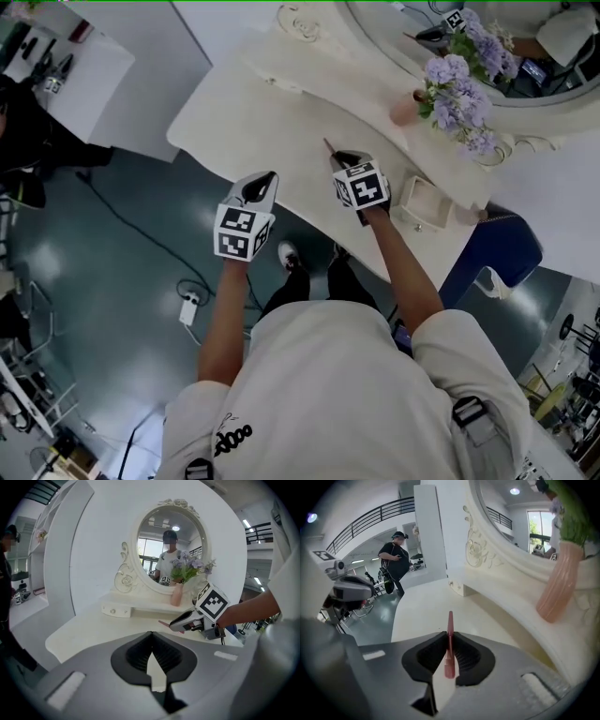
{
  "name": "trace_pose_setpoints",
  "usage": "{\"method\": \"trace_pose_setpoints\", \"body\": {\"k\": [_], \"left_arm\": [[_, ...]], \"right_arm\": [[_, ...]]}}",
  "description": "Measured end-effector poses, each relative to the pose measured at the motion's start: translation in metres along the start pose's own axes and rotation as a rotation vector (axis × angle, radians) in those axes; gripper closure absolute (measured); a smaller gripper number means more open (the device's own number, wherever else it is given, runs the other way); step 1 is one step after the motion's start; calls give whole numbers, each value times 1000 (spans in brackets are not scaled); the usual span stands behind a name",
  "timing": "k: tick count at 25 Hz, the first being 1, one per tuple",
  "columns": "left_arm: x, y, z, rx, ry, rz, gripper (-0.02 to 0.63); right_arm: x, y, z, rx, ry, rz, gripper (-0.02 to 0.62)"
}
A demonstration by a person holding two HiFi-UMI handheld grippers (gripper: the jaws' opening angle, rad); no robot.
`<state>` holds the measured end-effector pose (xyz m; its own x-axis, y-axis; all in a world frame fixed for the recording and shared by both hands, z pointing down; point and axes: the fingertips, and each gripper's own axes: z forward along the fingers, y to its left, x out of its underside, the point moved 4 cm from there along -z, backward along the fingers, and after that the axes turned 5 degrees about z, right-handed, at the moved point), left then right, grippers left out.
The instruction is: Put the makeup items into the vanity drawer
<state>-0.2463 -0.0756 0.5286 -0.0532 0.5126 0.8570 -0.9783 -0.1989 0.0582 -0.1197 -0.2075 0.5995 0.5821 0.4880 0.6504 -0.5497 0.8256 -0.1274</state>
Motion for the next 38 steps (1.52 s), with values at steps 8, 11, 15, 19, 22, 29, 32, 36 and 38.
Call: {"method": "trace_pose_setpoints", "body": {"k": [8,11,15,19,22,29,32,36,38], "left_arm": [[-49,-53,32,177,-64,103,589],[-62,-78,47,241,-77,134,589],[-73,-118,67,330,-78,178,589],[-75,-151,82,402,-64,213,589],[-74,-168,89,430,-46,225,589],[-65,-175,99,421,-1,214,589],[-61,-168,102,394,18,198,589],[-55,-161,105,366,35,177,589],[-53,-159,106,357,41,170,589]], "right_arm": [[6,-30,-107,166,-164,-32,548],[21,-41,-141,227,-191,-30,548],[53,-68,-181,296,-199,62,548],[89,-100,-205,363,-169,121,548],[107,-119,-211,387,-114,95,548],[142,-151,-190,372,107,34,548],[150,-157,-177,374,183,-32,546],[161,-163,-161,364,261,-56,546],[164,-164,-155,358,277,-52,545]]}}
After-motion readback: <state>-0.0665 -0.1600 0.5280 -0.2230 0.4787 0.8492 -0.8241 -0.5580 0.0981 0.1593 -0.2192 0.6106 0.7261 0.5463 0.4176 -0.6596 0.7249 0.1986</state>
